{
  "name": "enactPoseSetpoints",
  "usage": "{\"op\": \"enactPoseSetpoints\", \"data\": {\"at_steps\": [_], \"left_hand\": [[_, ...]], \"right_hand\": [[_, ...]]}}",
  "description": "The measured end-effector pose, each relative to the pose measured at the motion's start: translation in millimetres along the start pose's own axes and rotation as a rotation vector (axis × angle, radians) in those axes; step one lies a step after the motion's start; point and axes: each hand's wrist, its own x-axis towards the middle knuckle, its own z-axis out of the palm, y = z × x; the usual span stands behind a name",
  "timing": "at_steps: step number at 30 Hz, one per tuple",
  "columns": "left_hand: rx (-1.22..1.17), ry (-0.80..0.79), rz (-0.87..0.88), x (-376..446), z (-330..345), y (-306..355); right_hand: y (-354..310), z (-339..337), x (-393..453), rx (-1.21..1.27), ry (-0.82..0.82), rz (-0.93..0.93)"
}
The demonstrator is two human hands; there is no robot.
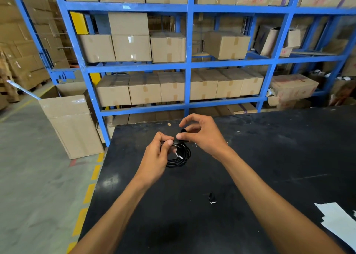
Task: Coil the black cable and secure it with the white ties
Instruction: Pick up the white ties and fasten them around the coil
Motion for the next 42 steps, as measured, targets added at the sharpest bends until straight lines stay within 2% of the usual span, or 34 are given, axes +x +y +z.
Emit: {"op": "enactPoseSetpoints", "data": {"at_steps": [3, 5, 9, 16, 21, 25, 31, 42], "left_hand": [[-0.022, 0.002, -0.021, 0, 0, 0], [-0.044, -0.007, -0.036, 0, 0, 1], [-0.046, -0.013, -0.037, 3, 0, 3], [-0.135, -0.041, -0.074, 4, 2, 9], [-0.170, -0.058, -0.088, 5, 4, 14], [-0.182, -0.064, -0.113, 7, 3, 16], [-0.188, -0.046, -0.133, 12, -1, 16], [-0.204, -0.052, -0.143, 19, 0, 13]], "right_hand": [[3, -2, -2, -0.044, -0.032, -0.057], [5, -2, -5, -0.079, 0.006, -0.134], [12, 5, -12, -0.151, 0.103, -0.374], [25, 5, -21, -0.426, 0.112, -0.753], [29, 4, -23, -0.506, 0.166, -0.884], [29, 4, -22, -0.476, 0.181, -0.900], [29, 4, -24, -0.279, 0.135, -0.705], [22, 2, -25, -0.597, 0.051, -0.776]]}}
